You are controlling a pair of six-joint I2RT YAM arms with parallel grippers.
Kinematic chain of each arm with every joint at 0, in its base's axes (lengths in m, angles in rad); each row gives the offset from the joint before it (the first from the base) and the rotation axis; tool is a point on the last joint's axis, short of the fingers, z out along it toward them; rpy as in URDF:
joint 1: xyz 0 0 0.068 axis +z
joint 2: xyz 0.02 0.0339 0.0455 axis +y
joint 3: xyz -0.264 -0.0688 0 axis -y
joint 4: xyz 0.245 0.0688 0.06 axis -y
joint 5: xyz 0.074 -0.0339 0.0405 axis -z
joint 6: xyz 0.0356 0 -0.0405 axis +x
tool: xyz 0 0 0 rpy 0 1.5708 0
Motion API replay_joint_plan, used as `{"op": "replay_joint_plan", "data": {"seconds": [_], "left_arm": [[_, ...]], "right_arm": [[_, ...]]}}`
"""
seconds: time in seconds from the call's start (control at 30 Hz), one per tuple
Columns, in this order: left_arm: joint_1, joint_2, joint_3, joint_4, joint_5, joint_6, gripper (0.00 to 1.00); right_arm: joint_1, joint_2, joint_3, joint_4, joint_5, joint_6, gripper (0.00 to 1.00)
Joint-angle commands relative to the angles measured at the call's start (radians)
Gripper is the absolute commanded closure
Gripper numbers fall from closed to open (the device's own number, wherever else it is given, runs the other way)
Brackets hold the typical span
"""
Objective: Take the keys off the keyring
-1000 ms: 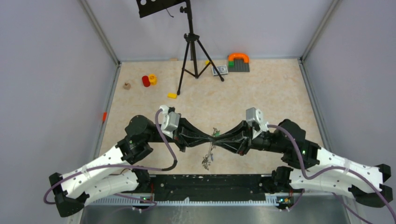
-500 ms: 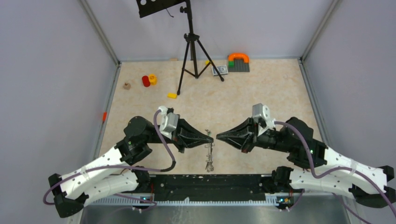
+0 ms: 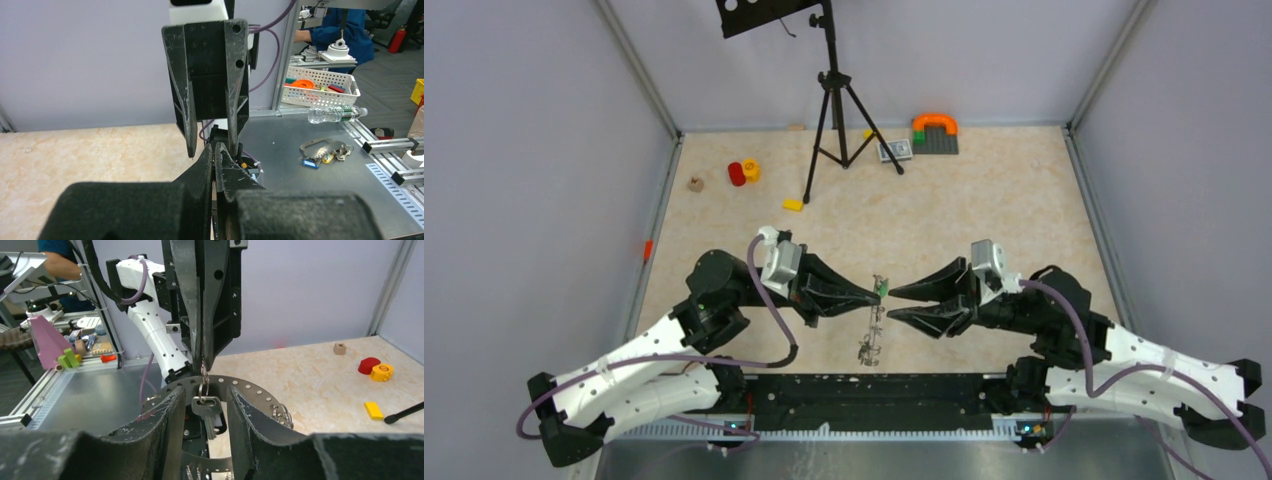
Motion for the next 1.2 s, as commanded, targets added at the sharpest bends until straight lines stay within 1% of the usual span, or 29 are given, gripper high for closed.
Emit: {"op": "replay_joint_plan", "data": {"seconds": [0.0,0.43,1.17], "left_arm": [[-0.002,-0.023,0.007,0.124,0.021,-0.027,1.00],[-0.003,-0.014,0.007,0.147,0.033,-0.037,1.00],[-0.002,-0.014,0.000,0.150,0.041,-0.037,1.00]], "right_arm": [[0.007,-0.011,-0.049,0.193,-0.005,0.032,0.64],[0.008,0.036,-0.077,0.312,-0.017,0.071,0.65],[0.008,0.094,-0.093,0.375,-0.053,0.114,0.74]]}}
